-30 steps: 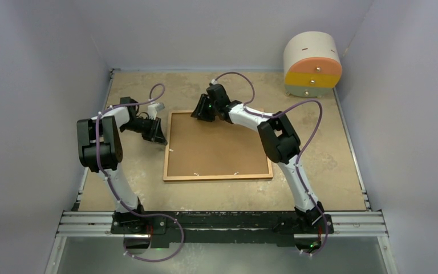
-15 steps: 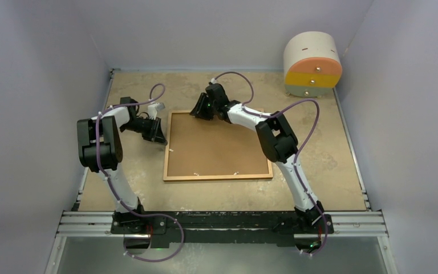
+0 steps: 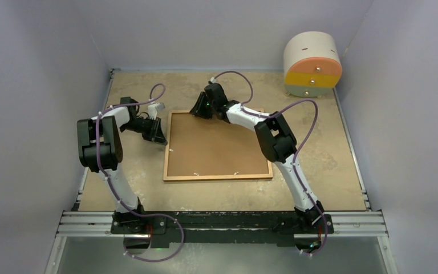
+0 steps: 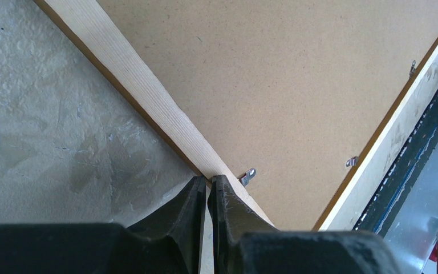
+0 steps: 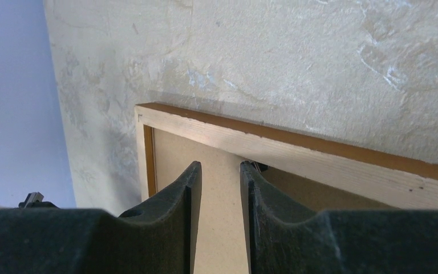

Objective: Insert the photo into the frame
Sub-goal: Install the photo frame at the center of the board.

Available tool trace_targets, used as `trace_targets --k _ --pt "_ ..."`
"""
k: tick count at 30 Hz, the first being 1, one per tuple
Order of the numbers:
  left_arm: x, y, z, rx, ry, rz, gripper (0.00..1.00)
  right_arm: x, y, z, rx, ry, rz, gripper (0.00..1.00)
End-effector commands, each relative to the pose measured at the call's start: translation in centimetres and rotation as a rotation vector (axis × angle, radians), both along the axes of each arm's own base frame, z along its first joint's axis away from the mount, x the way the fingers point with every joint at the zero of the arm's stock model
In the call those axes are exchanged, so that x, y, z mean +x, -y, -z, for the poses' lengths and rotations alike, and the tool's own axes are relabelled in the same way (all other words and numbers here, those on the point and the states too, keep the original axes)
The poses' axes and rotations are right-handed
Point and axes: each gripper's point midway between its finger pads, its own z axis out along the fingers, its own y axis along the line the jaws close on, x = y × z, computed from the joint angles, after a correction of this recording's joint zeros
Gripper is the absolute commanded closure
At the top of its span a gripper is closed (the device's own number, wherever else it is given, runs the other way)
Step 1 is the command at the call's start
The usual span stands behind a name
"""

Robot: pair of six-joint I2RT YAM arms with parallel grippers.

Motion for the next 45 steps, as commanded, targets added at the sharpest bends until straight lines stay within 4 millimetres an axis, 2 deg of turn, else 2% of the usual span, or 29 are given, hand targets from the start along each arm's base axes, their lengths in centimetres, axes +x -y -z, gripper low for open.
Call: trace_targets --k 1,7,11,15,18,21,25,29,32,38,45 --pt "-0.3 0.6 0.9 0.018 0.022 0.051 0.89 1.3 0.7 1.2 -0.047 0.019 0.032 0.66" --pt "-0.3 0.7 0.8 0.017 0.023 0.055 0.89 1.1 0.0 1.3 -0.013 0.011 0.008 0.67" --pt "-0.3 0.6 0.9 0.019 0.023 0.055 0.89 1.1 0.1 0.3 -0.008 0.027 -0.001 0.67" --pt "-0.4 0.6 0.9 0.022 0.021 0.055 0.9 1.5 1.5 -2.5 -0.016 0.089 0.019 0.64" --pt "-0.3 0.5 0.9 0.026 0.025 0.056 0.9 1.7 3.4 -4.4 -0.025 0.129 0.049 0.6" --pt "-0.3 0.5 1.0 0.027 0.026 0.057 0.9 1.5 4.9 -5.1 -0.025 0.141 0.067 0.57" --pt "-0.3 0.5 1.0 0.027 0.026 0.054 0.9 0.8 5.6 -4.2 -0.019 0.115 0.064 0.56" --pt "-0.4 0.5 1.0 0.025 0.024 0.053 0.9 0.9 5.1 -2.4 0.0 0.093 0.06 0.58" --pt "-0.4 0.6 1.1 0.024 0.021 0.053 0.9 0.5 3.9 -1.4 0.02 0.068 0.032 0.6" --pt "-0.3 0.6 1.2 0.024 0.02 0.052 0.9 -0.3 1.7 -1.1 0.043 0.055 0.002 0.62" --pt "-0.3 0.7 1.1 0.018 0.021 0.051 0.9 -0.1 1.2 -0.3 0.05 0.025 0.023 0.63"
